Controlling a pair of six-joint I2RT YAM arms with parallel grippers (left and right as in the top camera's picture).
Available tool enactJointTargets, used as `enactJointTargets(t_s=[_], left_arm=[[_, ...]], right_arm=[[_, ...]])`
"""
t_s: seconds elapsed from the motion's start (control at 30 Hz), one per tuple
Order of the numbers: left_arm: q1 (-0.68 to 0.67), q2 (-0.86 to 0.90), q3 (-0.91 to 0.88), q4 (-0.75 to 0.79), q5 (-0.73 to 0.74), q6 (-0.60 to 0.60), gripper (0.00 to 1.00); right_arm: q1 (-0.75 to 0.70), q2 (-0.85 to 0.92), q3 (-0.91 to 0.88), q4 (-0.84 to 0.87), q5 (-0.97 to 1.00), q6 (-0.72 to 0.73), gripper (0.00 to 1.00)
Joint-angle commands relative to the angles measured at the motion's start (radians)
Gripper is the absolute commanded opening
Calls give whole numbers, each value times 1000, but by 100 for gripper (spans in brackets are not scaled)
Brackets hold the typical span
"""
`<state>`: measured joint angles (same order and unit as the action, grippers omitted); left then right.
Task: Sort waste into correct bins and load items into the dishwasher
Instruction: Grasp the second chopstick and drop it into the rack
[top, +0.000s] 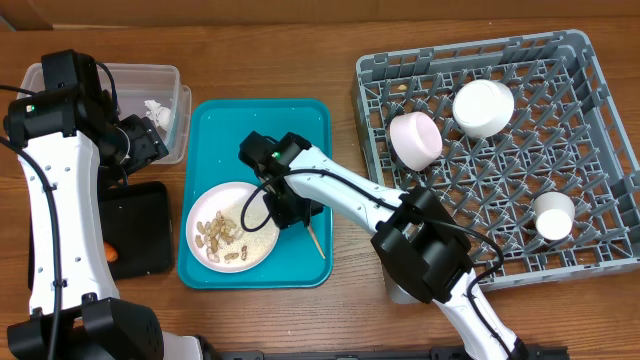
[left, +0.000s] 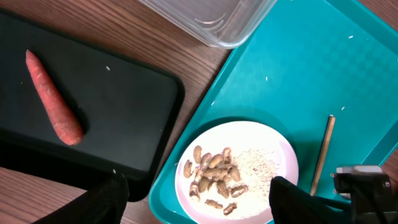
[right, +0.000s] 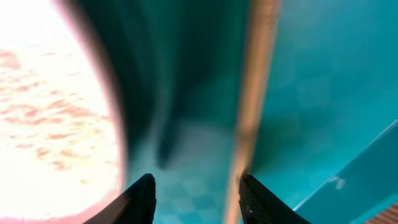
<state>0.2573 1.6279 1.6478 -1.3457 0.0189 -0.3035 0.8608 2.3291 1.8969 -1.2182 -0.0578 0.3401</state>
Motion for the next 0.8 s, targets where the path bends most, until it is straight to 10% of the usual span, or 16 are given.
enactJointTargets(t_s=[0.0,0.2,0.33,0.43,0.77], left_arm=[[1,2,10,-1,8,20,75],[1,2,10,-1,8,19,75],[1,2,10,-2,8,19,75],[1,2,10,-3,8,19,75],[-7,2,10,-4,9,19,75]], right_arm=[[-10,-8,-63,13,72,36,46],[-27,-8,-91,21,147,53,46],[-30,-8,-91,31,139,54,11],[-30,-8,-91,41,111,54,4],[-119,-171,5,-30,98,52,4]])
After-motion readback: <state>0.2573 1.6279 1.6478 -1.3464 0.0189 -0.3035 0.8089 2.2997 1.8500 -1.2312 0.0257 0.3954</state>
